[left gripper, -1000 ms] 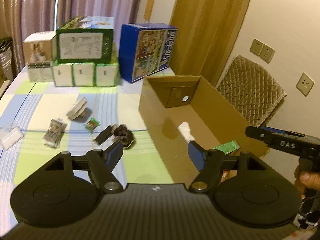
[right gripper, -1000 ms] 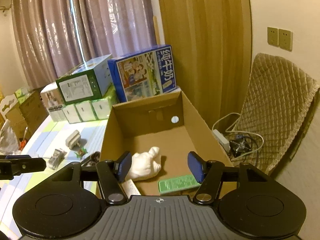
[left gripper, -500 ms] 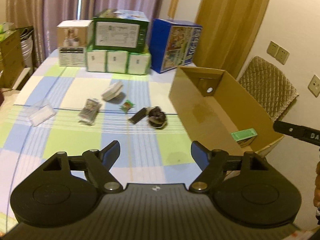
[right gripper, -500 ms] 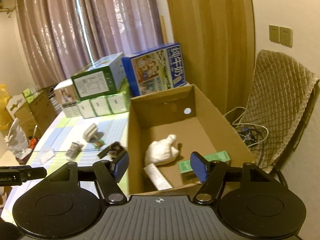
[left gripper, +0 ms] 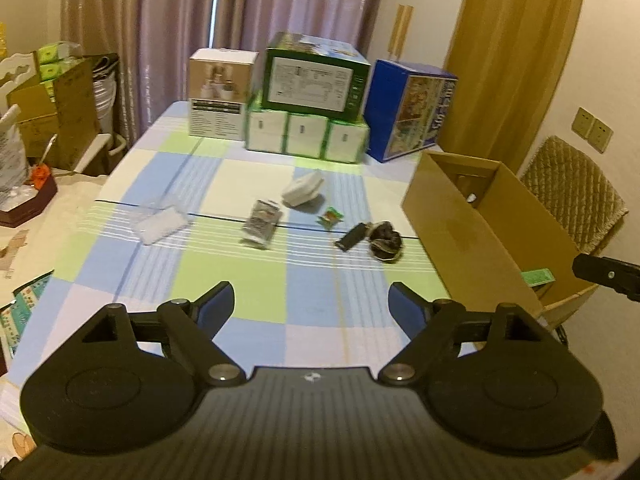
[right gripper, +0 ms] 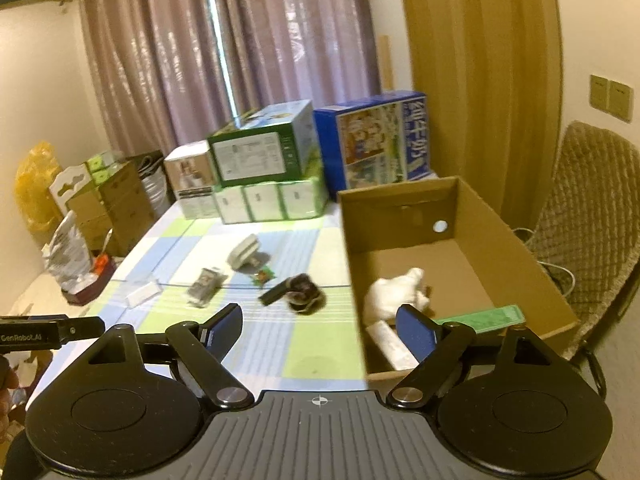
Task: Organize objects
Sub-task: 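Withdraw both tools back toward the remaining items on the table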
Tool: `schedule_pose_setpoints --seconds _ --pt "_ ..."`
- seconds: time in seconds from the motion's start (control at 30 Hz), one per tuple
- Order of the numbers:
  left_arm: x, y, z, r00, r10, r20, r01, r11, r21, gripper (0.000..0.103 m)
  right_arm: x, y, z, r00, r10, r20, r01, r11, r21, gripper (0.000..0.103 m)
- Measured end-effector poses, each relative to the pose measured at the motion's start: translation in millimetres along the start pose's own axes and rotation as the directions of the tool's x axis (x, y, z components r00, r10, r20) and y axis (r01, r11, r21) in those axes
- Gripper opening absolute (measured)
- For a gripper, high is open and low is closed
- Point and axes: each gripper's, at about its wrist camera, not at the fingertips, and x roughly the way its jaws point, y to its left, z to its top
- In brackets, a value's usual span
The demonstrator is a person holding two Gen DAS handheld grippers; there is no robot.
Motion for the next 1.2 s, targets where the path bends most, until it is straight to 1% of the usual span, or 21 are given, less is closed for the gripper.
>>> schedule_pose_setpoints --seconds 0.2,0.37,0.5,0.73,0.97,1.2 --pt "-1.5 24.2 0.5 0.999 0.034 0.007 -0.034 0.999 -0.012 0.088 10.6 24.9 -1.1 1.000 0.028 -0.015 -0.028 0.999 -0.044 0.088" --pt "2.3 44.6 5.8 0.997 0.068 0.024 -0.067 0.998 -0.015 0.092 25.4 42.1 -1.6 0.999 0.033 -0.022 -0.034 0.996 -0.082 0.090" --pt "11.0 57.1 10.2 0.996 0.080 0.035 -0.079 0.997 -0.014 0.095 40.8 54.0 -3.7 0.999 0.042 -0.034 -0.046 0.993 -0.107 0.090" --pt "44.5 69.6 14.3 0.996 0.090 0.017 -0.090 0.996 0.005 0.095 80.8 67.5 -10.5 0.997 0.052 -0.064 -0.060 0.989 -0.133 0.090" --pt "87.3 73.8 14.7 0.997 0.081 0.009 -0.081 0.996 0.038 0.095 130.8 69.4 -19.6 0.995 0.043 -0.088 -0.056 0.987 -0.152 0.090" --pt "135.3 74.3 15.7 0.998 0.059 0.002 -0.059 0.996 0.062 0.095 177.1 64.1 -25.7 0.997 0.009 -0.071 -0.023 0.979 -0.201 0.089"
